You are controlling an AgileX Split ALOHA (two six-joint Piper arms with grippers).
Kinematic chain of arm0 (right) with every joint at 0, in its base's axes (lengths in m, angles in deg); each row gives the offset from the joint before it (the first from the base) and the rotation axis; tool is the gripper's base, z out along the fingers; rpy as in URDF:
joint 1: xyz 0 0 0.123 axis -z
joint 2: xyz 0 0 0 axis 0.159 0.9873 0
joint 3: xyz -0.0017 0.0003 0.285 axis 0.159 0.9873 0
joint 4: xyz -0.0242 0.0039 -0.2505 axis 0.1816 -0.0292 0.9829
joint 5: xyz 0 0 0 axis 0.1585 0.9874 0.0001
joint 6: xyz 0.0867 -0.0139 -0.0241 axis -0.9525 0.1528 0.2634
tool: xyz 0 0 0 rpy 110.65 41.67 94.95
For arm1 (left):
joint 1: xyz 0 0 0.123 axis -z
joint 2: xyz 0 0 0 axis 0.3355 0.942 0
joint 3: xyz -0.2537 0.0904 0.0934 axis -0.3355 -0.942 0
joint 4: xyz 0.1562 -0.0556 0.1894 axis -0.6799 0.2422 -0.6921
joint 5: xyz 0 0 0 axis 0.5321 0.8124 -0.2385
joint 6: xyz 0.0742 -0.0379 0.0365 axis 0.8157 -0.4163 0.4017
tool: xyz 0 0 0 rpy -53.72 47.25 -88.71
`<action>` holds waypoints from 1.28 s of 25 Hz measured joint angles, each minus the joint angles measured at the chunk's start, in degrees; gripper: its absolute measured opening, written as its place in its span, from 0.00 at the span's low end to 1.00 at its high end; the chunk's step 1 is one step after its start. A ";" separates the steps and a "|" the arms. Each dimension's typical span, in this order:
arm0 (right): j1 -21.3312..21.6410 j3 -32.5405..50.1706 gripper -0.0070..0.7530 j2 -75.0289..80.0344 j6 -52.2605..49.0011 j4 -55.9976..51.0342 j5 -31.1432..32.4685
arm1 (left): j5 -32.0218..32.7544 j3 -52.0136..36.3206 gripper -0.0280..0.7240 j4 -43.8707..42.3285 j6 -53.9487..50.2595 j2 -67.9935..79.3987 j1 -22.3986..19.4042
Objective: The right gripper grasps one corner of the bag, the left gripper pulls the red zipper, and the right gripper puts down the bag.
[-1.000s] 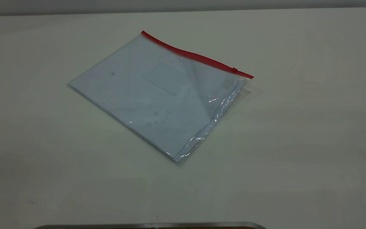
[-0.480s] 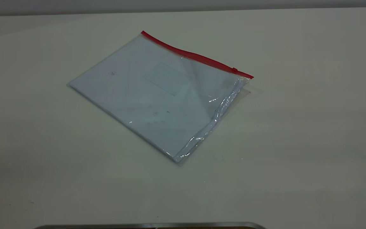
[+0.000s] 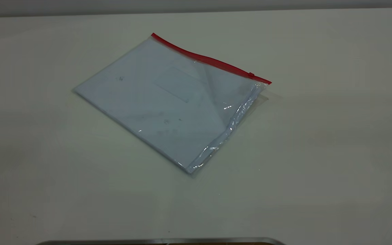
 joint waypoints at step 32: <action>0.00 -20.47 0.72 113.40 96.67 -81.88 -10.94 | -25.17 19.76 0.70 54.80 50.47 77.73 0.00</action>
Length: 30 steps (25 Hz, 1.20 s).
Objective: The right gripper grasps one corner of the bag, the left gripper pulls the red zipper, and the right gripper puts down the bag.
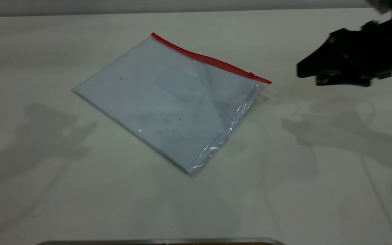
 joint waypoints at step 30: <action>-11.61 -27.14 0.06 22.31 -8.91 0.19 5.10 | -0.88 0.00 0.70 1.22 1.35 0.51 0.00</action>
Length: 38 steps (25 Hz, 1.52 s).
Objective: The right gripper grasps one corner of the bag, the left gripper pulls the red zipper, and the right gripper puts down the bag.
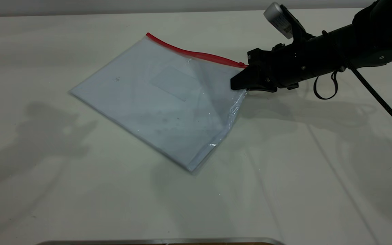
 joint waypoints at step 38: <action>-4.05 -6.28 0.05 -10.65 -10.48 32.33 4.86 | 31.79 65.76 0.64 -0.10 10.24 63.61 19.68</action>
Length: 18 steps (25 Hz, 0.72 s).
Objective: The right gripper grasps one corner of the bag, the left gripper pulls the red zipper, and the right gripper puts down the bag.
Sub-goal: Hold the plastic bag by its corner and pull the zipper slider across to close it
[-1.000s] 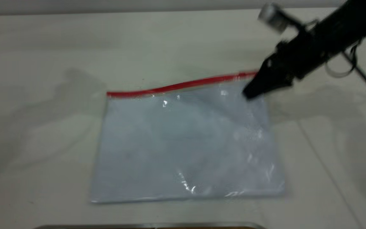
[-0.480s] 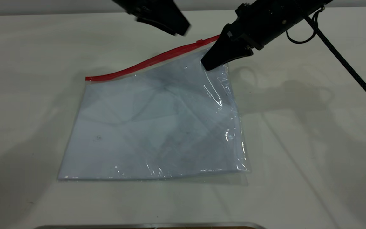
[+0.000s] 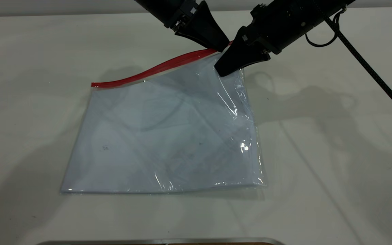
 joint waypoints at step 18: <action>0.00 0.00 0.05 0.00 0.06 -0.63 -0.17 | 0.05 0.00 0.39 -1.81 -1.40 0.00 -0.31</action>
